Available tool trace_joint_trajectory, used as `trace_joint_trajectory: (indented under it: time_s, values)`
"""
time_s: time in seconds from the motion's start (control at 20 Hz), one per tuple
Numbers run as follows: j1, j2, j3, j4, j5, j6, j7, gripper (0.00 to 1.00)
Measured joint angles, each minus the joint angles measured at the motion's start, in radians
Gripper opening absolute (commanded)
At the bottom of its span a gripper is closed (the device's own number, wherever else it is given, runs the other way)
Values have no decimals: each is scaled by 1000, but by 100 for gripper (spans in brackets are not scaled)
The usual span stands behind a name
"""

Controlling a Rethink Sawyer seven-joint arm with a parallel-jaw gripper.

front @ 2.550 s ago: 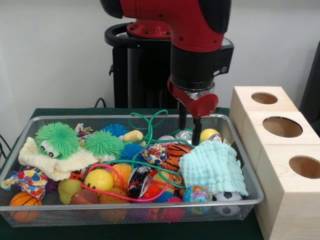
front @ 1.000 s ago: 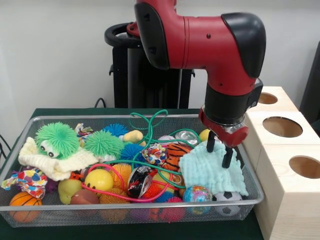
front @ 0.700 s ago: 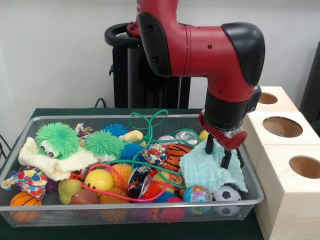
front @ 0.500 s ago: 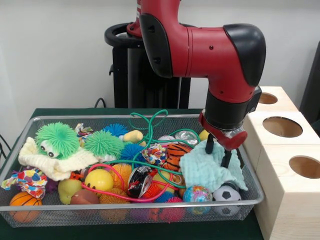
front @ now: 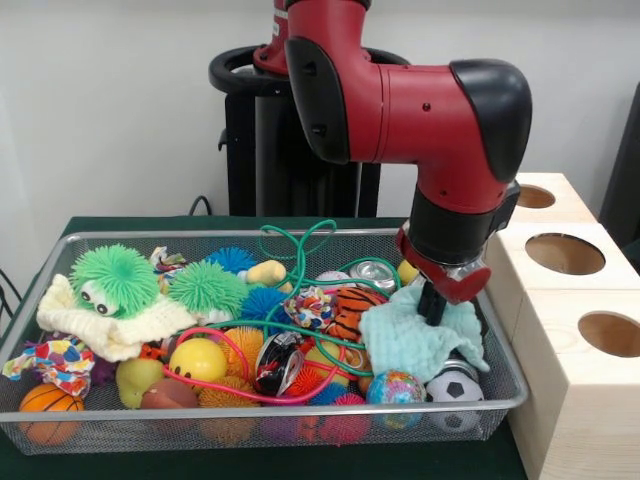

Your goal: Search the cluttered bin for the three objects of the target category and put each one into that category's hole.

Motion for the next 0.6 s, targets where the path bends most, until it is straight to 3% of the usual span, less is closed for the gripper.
trace_joint_trajectory:
  time_s: [0.35, 0.6]
  values:
    - [-5, -23, -3, 4, 0, 1, 0, 0]
    - [-24, -105, -4, 23, 0, 56, 0, 0]
